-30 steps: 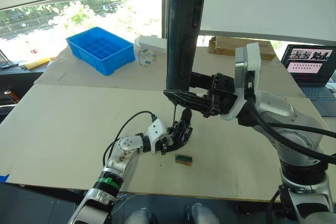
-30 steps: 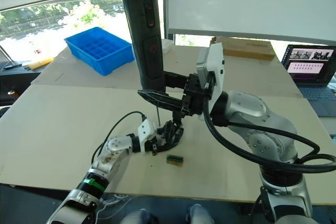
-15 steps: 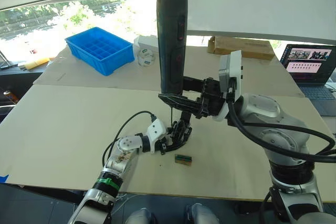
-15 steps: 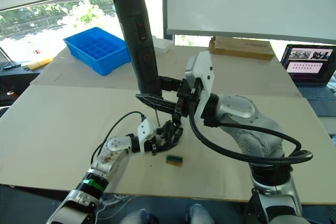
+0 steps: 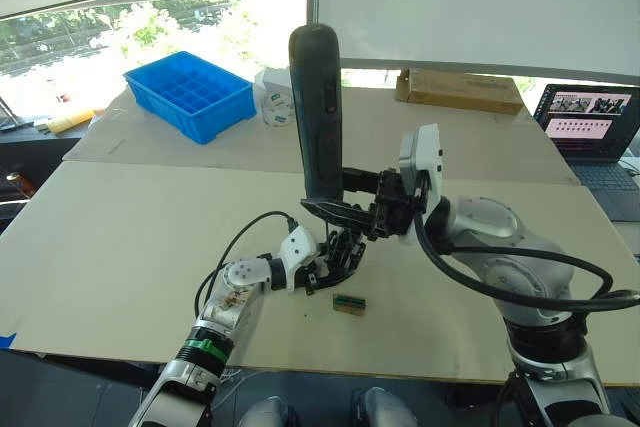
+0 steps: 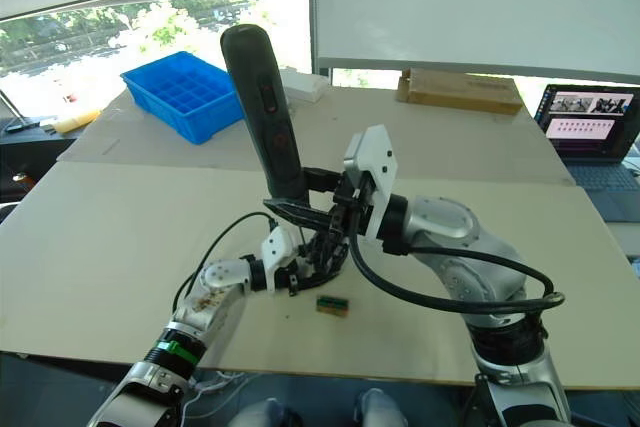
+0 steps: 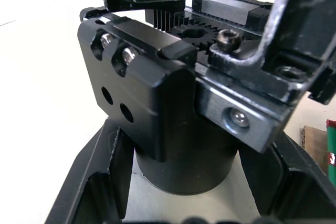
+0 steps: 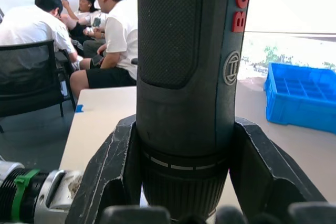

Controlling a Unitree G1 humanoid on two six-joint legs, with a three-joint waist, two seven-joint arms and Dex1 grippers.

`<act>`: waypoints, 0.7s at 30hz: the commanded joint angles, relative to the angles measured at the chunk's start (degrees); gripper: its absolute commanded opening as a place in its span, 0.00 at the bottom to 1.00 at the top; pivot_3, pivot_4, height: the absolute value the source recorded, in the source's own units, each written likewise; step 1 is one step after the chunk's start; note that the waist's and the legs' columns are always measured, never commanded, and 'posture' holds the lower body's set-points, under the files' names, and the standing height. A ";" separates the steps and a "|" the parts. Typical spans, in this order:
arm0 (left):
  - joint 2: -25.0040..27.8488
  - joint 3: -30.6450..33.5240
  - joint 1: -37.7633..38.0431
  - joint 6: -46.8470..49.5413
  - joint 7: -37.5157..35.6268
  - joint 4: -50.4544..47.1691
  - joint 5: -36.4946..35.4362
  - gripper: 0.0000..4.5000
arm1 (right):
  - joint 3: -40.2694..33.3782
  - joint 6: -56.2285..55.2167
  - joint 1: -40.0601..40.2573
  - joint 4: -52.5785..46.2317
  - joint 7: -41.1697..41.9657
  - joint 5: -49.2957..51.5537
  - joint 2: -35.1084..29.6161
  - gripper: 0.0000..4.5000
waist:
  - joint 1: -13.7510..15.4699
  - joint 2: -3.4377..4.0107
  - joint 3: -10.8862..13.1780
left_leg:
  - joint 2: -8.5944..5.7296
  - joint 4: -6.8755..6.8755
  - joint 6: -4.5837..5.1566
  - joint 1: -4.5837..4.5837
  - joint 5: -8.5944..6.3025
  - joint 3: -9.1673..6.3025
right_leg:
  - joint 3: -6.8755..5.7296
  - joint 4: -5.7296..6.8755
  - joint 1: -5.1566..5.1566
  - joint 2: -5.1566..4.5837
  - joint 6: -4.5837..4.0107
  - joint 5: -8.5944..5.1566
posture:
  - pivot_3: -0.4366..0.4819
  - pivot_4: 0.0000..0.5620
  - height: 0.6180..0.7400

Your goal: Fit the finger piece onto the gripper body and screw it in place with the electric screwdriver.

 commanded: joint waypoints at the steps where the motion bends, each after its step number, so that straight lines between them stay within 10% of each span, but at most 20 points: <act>1: 0.56 -0.87 1.02 1.77 -0.20 0.03 0.52 0.55 | -1.16 -3.68 -0.43 -1.63 0.97 -0.79 0.75 0.42 | -0.07 0.00 0.00 | 0.00 0.00 0.00 0.00 0.00 0.00 | 0.00 0.00 0.00 0.01 0.00 0.00 | 0.48 0.27 1.00; 21: 0.93 -1.12 1.43 2.47 -0.53 -0.67 0.52 0.55 | -0.73 -4.51 0.54 -1.20 2.57 -4.57 2.59 0.42 | -0.23 0.00 0.00 | 0.01 -0.01 0.00 0.00 0.00 0.00 | 0.00 -0.01 0.00 0.01 0.00 0.00 | 0.48 0.27 1.00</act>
